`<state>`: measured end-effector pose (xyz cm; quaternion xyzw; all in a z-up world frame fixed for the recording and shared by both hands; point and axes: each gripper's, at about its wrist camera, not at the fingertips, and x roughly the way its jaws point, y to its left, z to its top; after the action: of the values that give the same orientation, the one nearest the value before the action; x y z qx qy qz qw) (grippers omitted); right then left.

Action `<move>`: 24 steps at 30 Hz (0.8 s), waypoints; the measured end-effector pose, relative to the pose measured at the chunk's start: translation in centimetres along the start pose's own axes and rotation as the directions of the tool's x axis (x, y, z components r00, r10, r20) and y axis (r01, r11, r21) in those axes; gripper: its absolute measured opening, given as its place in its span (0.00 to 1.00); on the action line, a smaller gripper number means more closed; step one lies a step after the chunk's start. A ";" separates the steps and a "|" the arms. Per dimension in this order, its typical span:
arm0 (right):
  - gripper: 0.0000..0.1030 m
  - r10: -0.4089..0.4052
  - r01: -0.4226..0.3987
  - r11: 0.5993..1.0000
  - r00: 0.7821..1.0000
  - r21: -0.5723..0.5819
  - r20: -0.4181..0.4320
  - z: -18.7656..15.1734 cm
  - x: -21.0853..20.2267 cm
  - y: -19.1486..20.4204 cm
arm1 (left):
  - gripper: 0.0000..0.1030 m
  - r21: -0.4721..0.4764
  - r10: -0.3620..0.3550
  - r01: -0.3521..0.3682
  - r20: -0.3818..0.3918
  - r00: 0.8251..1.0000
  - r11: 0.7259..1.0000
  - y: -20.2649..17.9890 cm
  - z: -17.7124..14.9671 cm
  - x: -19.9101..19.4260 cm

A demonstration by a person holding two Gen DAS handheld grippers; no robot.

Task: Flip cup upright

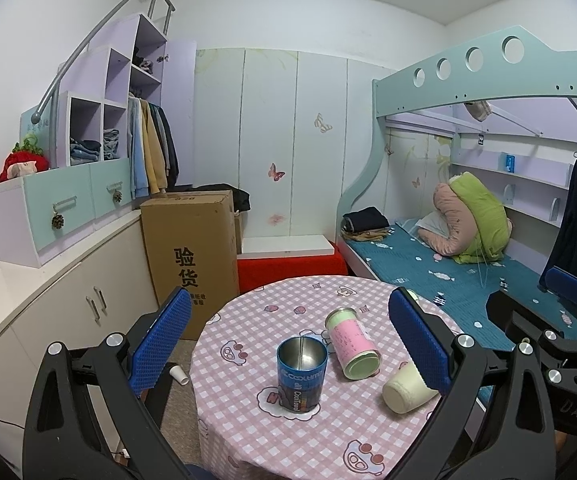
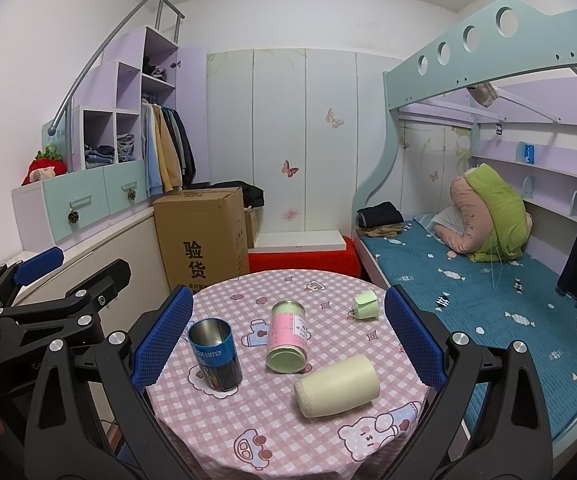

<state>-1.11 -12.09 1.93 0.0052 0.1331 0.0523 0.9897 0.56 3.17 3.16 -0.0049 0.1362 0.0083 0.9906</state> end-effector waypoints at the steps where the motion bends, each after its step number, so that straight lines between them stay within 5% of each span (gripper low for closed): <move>1: 0.94 0.001 -0.001 1.000 1.000 0.001 -0.001 0.0 0.0 0.0 | 0.92 0.000 -0.001 0.001 0.000 1.000 1.000 0.0 0.0 0.1; 24: 0.94 0.004 -0.004 1.000 1.000 0.001 -0.012 -0.2 1.1 0.4 | 0.92 0.005 0.002 -0.002 -0.011 1.000 1.000 0.0 -0.1 0.5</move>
<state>-0.18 -11.56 1.49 0.0055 0.1390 0.0542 0.9888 0.98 3.19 2.97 -0.0025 0.1418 0.0090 0.9899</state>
